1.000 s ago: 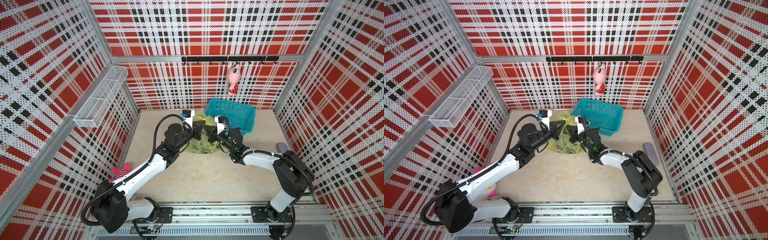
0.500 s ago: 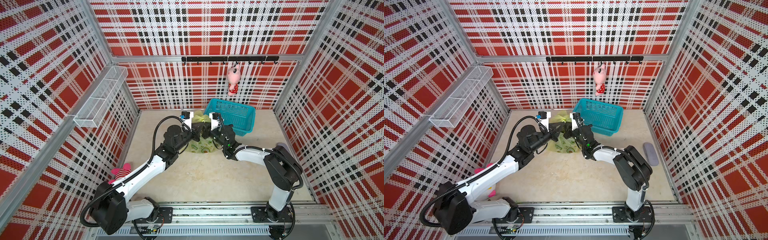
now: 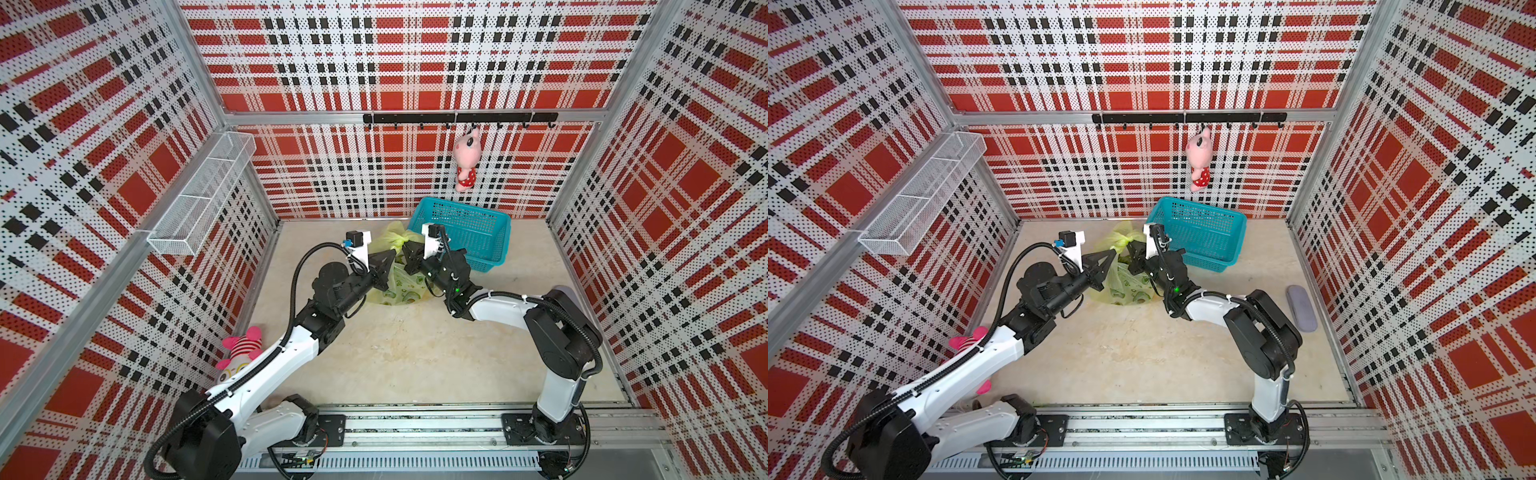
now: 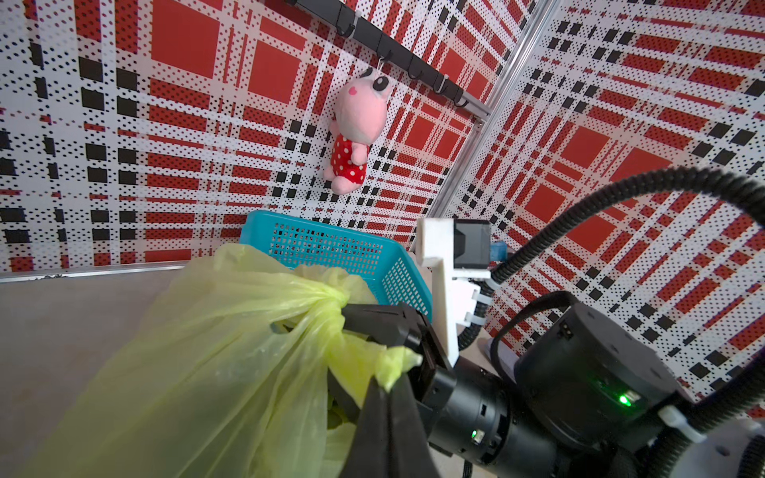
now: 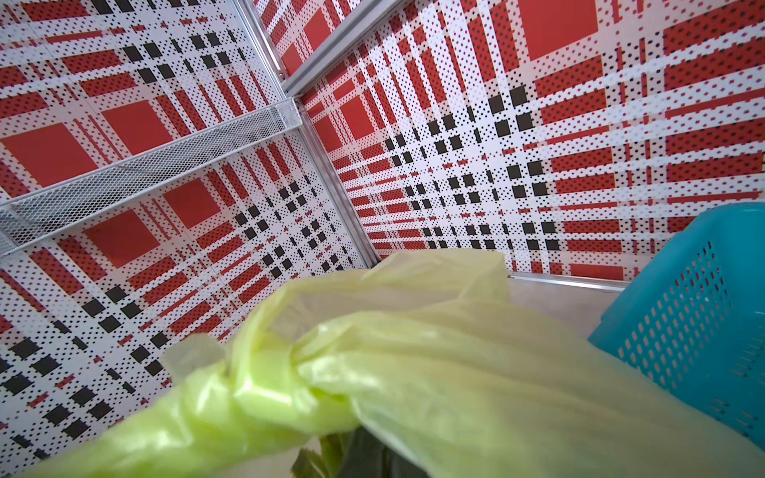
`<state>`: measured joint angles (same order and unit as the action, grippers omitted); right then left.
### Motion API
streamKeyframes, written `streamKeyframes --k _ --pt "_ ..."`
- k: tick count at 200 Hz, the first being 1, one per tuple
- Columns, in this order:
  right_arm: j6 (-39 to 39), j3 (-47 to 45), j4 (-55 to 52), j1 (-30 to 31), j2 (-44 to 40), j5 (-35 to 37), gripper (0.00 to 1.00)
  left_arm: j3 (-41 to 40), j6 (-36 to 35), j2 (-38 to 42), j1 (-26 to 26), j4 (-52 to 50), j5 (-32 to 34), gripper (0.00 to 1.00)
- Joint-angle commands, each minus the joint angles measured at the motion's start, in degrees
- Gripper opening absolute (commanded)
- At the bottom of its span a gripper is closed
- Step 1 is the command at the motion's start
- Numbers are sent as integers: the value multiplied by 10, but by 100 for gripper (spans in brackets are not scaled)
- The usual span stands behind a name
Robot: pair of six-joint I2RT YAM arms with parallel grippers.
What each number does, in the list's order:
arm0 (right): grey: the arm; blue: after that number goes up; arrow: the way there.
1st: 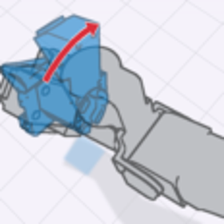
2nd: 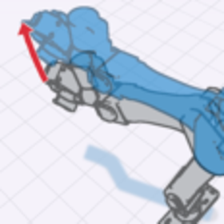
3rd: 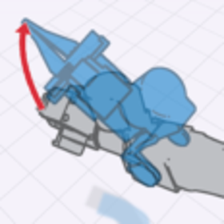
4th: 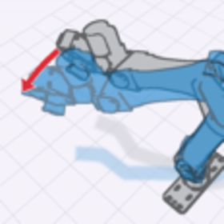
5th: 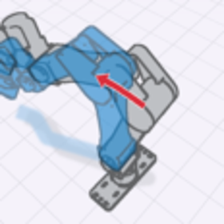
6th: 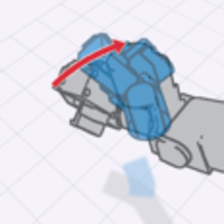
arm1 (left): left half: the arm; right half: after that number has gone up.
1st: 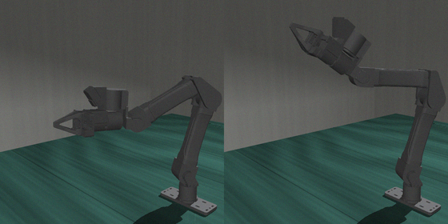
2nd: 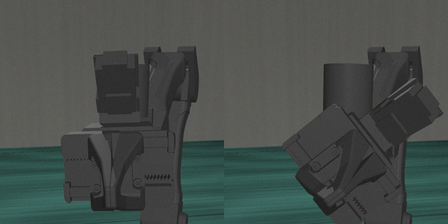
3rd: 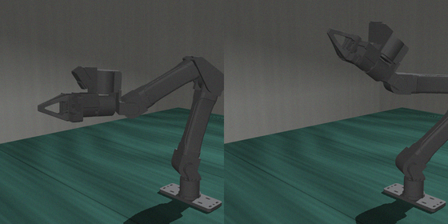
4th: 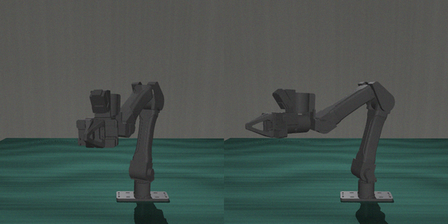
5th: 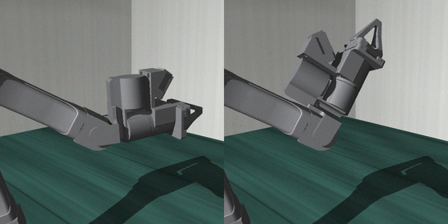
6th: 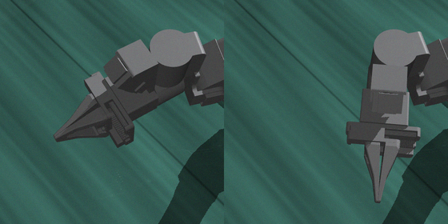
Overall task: Place the pineapple into a plastic bag & tie a knot
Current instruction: Cross the plastic bag at the center of the board.
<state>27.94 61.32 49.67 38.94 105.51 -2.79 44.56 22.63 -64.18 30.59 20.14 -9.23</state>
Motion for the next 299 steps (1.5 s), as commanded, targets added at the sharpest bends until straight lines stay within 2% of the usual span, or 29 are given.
streamKeyframes --k 1,63,73,89,109,131,159,204,233,251,270,284,299 --pt "8 14 7 2 17 -15 0 8 3 0 -4 24 -24 0" --pt "17 60 -11 3 32 -19 0 20 9 0 -43 18 -50 2" --pt "17 61 -11 3 33 -17 0 23 7 2 -51 11 -58 8" --pt "18 63 -10 3 36 -20 0 27 3 7 -63 -1 -69 28" --pt "17 63 -11 3 37 -22 0 29 2 20 -88 -5 -88 42" --pt "16 65 -12 3 38 -27 0 34 8 27 -116 1 -92 52" --pt "17 69 -11 3 41 -30 0 53 18 3 -141 11 -75 58" --pt "21 74 0 3 44 -40 0 141 -1 -125 -142 -41 -11 59" --pt "25 82 7 2 49 -44 0 193 -13 -200 -143 -77 8 54" --pt "28 86 10 1 52 -42 0 205 -35 -226 -142 -91 -14 46" --pt "33 87 21 -3 55 -40 0 196 -48 -233 -142 -88 -77 41" --pt "58 86 33 -7 57 -40 0 167 -48 -229 -142 -57 -148 39" --pt "72 88 39 -13 57 -51 0 126 -35 -214 -139 -17 -183 35"
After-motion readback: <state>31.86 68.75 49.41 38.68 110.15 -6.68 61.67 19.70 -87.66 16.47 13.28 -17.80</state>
